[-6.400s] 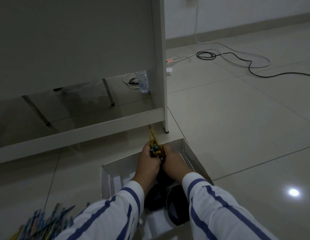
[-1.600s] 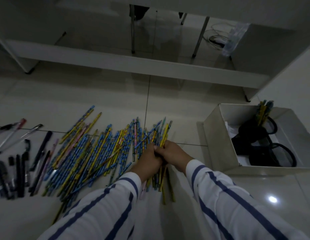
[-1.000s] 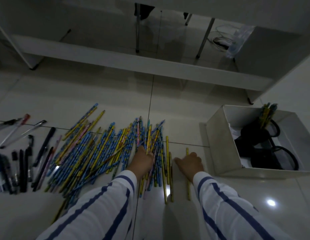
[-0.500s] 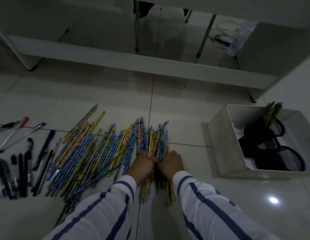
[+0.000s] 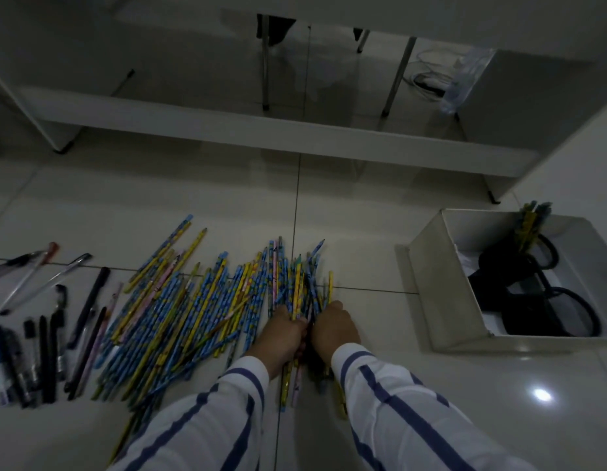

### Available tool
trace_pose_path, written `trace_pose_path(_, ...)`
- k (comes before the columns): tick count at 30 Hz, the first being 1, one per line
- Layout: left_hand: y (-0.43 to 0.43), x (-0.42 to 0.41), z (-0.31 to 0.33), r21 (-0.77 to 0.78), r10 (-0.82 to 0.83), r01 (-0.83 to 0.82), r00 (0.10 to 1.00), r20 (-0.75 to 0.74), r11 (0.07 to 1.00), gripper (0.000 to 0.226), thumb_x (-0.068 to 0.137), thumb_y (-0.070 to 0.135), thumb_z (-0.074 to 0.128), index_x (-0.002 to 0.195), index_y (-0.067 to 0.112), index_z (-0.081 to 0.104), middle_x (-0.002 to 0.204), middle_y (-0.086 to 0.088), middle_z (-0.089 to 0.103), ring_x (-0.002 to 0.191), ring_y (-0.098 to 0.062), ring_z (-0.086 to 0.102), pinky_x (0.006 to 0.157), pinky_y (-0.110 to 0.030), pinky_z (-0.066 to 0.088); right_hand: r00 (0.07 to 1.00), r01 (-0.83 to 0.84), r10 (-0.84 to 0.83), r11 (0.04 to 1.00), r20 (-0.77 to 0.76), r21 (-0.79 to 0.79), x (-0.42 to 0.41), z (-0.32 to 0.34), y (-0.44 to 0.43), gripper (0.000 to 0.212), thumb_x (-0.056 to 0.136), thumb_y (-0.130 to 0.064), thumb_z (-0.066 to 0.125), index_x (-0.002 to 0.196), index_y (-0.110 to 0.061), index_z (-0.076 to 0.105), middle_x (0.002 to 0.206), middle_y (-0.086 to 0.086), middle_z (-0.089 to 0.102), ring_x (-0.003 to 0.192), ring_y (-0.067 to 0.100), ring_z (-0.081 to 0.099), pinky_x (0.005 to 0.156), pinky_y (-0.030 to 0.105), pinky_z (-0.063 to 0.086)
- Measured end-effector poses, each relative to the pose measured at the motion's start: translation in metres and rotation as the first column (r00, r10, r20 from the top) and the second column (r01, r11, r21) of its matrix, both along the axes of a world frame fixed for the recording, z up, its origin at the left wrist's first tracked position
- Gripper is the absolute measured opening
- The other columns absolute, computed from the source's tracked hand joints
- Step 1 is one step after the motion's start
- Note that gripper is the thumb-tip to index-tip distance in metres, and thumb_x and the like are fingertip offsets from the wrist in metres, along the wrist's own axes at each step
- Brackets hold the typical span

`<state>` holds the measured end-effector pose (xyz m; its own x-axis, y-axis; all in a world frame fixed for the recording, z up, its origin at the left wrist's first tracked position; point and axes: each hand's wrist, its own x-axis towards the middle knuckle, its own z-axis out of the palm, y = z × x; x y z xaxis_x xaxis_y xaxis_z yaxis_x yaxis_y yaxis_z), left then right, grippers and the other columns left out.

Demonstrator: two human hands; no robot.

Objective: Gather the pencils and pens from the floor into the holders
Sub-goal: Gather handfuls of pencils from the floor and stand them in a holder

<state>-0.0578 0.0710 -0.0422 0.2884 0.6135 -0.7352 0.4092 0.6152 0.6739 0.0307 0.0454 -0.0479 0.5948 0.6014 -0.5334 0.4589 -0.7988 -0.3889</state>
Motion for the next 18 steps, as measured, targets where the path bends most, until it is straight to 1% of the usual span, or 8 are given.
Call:
trace_pose_path(6,0.001,0.000,0.001,-0.032,0.082,-0.081,0.996,0.031,0.996,0.056,0.097,0.015,0.044,0.147,0.014,0.020,0.081,-0.013,0.056,0.059,-0.020,0.050,0.057,-0.029,0.041,0.987,-0.141,0.133,0.986,-0.095,-0.085,0.010,0.009,-0.002,0.029,0.093,-0.021,0.050,0.112,0.000,0.057,0.121,0.018,0.061,0.110,0.032,0.060,0.082,0.031,0.048)
trace_pose_path(8,0.001,0.000,0.004,-0.046,0.108,-0.105,0.992,0.061,0.993,0.061,0.097,0.013,0.043,0.150,0.015,0.014,0.078,-0.010,0.055,0.060,-0.020,0.048,0.056,-0.029,0.039,0.977,-0.156,0.142,0.985,-0.162,-0.075,0.017,0.013,-0.005,0.030,0.090,-0.024,0.055,0.107,0.000,0.060,0.113,0.018,0.064,0.104,0.032,0.062,0.074,0.029,0.046)
trace_pose_path(10,0.000,0.003,0.006,-0.070,0.132,-0.126,0.987,0.096,0.990,0.067,0.097,0.008,0.041,0.151,0.017,0.004,0.076,-0.010,0.050,0.056,-0.019,0.042,0.053,-0.029,0.033,0.968,-0.115,0.105,0.993,-0.229,-0.033,0.026,0.017,-0.008,0.027,0.085,-0.024,0.058,0.097,0.000,0.062,0.101,0.016,0.065,0.093,0.031,0.063,0.074,0.031,0.052)
trace_pose_path(12,-0.001,0.009,0.011,-0.078,0.156,-0.147,0.979,0.132,0.986,0.061,0.097,0.006,0.040,0.149,0.017,0.010,0.078,-0.011,0.049,0.056,-0.018,0.041,0.052,-0.030,0.033,0.941,-0.023,0.035,0.999,-0.336,0.039,0.035,0.024,-0.012,0.024,0.078,-0.023,0.062,0.093,-0.004,0.065,0.095,0.016,0.067,0.085,0.030,0.065,0.076,0.039,0.058)
trace_pose_path(13,-0.001,0.012,0.014,-0.089,0.170,-0.158,0.975,0.145,0.983,0.052,0.098,0.006,0.041,0.144,0.017,0.019,0.081,-0.013,0.050,0.058,-0.020,0.044,0.053,-0.031,0.036,0.917,0.028,0.007,0.996,-0.399,0.081,0.039,0.032,-0.014,0.016,0.076,-0.021,0.063,0.086,-0.008,0.065,0.087,0.013,0.068,0.078,0.028,0.065,0.069,0.037,0.058)
trace_pose_path(14,-0.002,0.016,0.018,-0.106,0.187,-0.172,0.969,0.159,0.979,0.042,0.098,0.007,0.042,0.136,0.019,0.027,0.087,-0.015,0.054,0.063,-0.023,0.050,0.056,-0.034,0.042,0.890,0.068,-0.005,0.990,-0.456,0.122,0.041,0.040,-0.015,0.005,0.076,-0.018,0.064,0.077,-0.013,0.064,0.077,0.009,0.066,0.070,0.024,0.063,0.062,0.031,0.055)
trace_pose_path(15,-0.002,0.020,0.022,-0.122,0.202,-0.183,0.965,0.168,0.976,0.036,0.097,0.009,0.045,0.129,0.019,0.032,0.095,-0.017,0.059,0.072,-0.027,0.059,0.063,-0.038,0.049,0.867,0.087,-0.001,0.985,-0.498,0.149,0.044,0.045,-0.016,0.007,0.077,-0.014,0.064,0.071,-0.016,0.062,0.071,0.006,0.064,0.065,0.021,0.062,0.058,0.027,0.051)
trace_pose_path(18,-0.005,0.033,0.031,-0.172,0.241,-0.208,0.948,0.206,0.963,0.042,0.097,0.015,0.048,0.137,0.011,0.037,0.115,-0.019,0.062,0.098,-0.033,0.064,0.081,-0.047,0.056,0.830,0.070,0.063,0.974,-0.554,0.215,0.046,0.057,-0.016,0.007,0.078,-0.015,0.060,0.079,-0.017,0.066,0.086,0.014,0.071,0.081,0.030,0.068,0.075,0.039,0.058)
